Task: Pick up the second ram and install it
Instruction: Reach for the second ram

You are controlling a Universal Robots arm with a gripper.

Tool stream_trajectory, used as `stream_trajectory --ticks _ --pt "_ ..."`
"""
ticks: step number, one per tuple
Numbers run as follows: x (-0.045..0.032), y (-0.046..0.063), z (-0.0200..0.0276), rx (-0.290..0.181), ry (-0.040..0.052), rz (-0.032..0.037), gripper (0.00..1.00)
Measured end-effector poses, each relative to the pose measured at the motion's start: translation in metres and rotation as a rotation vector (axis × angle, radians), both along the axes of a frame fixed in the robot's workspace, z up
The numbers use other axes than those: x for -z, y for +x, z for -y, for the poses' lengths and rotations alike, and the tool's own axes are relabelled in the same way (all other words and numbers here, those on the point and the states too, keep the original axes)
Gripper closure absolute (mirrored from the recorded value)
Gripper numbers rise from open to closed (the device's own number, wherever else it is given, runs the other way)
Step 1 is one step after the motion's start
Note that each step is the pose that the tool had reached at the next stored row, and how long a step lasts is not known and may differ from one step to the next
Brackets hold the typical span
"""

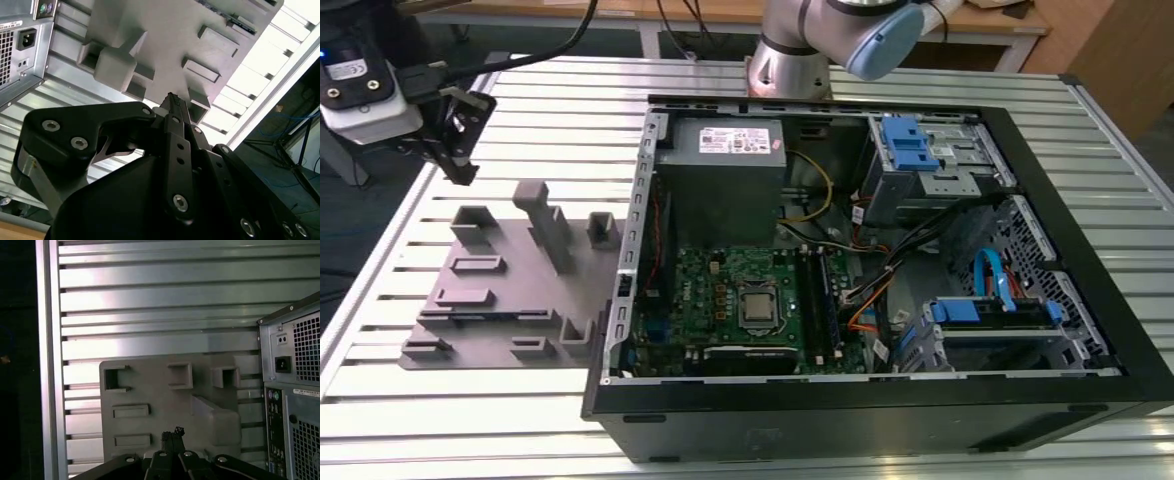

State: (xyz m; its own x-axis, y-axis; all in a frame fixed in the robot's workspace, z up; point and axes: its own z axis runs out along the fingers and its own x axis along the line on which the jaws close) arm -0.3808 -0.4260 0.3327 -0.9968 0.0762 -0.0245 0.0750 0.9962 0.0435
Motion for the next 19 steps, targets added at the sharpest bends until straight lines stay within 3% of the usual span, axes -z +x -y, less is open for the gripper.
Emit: stream_trajectory --ticks 11,19 --pt "0.0117 -0.012 0.0077 0.0 0.0 -0.0001 0.93" --pt "0.0258 -0.016 0.0152 0.0 0.0 0.0 0.93"
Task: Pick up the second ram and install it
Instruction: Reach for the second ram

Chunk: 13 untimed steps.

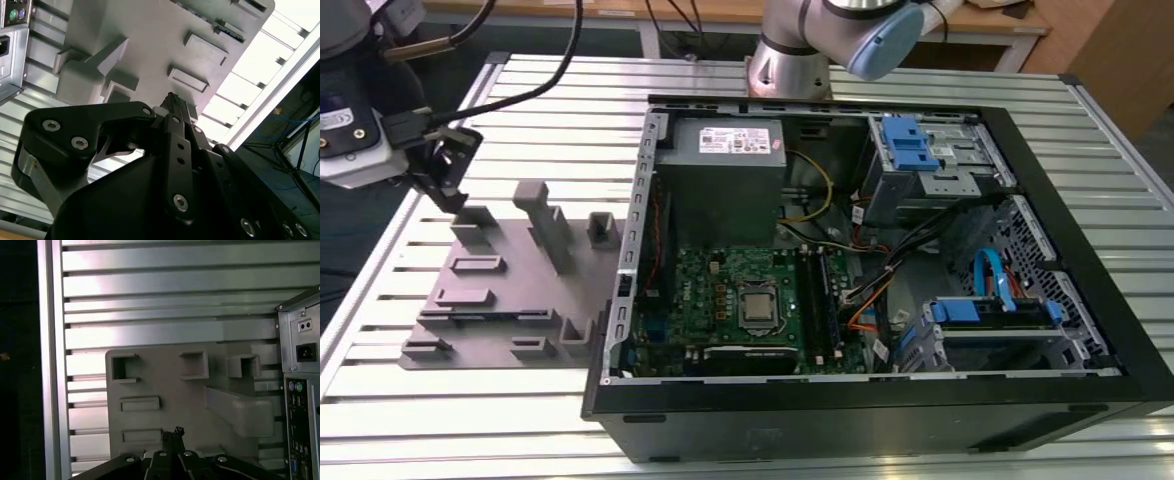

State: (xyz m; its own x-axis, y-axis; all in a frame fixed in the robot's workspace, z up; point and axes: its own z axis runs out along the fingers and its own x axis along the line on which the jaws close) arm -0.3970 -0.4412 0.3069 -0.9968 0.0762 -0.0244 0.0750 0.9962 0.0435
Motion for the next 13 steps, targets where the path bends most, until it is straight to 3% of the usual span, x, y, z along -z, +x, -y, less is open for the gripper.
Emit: stream_trajectory --ticks 6,13 --pt "0.0095 0.0 0.0189 -0.001 0.0003 -0.0014 0.93" --pt "0.0201 0.011 0.0258 -0.001 -0.0001 -0.0019 0.93"
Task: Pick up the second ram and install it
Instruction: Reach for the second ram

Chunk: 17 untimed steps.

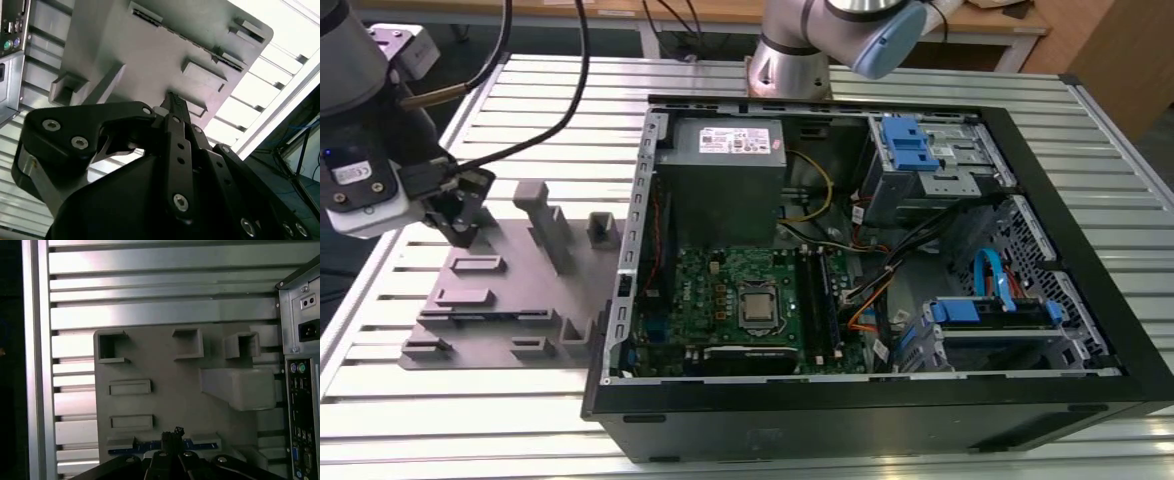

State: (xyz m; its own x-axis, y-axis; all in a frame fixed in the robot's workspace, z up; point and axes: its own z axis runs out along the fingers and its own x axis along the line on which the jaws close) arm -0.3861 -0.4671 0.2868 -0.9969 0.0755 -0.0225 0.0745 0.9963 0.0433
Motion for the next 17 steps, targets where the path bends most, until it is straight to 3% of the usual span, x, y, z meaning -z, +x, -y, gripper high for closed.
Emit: stream_trajectory --ticks 6,17 --pt "0.0086 0.0 0.0091 0.0 0.0001 0.0002 0.93" --pt "0.0279 0.0 0.0175 0.0 0.0001 -0.0001 0.93"
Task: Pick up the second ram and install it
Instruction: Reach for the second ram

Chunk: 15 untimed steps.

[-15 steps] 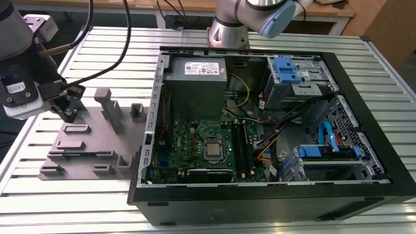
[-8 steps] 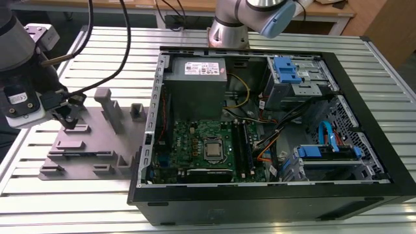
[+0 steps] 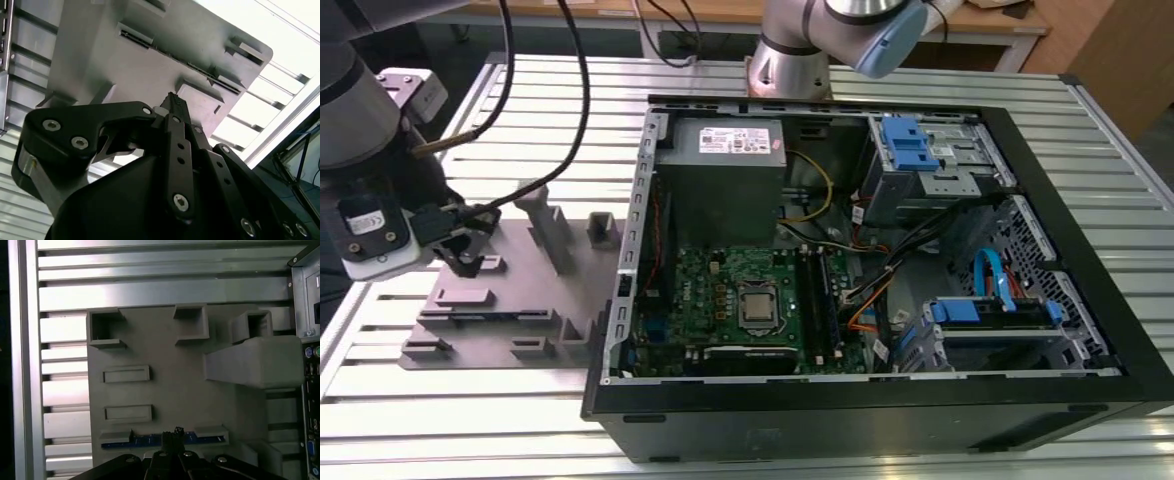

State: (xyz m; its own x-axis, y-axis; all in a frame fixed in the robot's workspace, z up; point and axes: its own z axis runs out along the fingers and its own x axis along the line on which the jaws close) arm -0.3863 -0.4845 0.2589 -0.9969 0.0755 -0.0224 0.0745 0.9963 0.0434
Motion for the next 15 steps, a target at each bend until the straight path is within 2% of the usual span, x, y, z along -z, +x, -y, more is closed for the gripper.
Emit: stream_trajectory --ticks 6,15 --pt "0.0093 0.0 0.0038 0.0 -0.0002 -0.0003 0.93" --pt "0.0238 0.0 0.0137 0.0 -0.0001 -0.0006 0.93"
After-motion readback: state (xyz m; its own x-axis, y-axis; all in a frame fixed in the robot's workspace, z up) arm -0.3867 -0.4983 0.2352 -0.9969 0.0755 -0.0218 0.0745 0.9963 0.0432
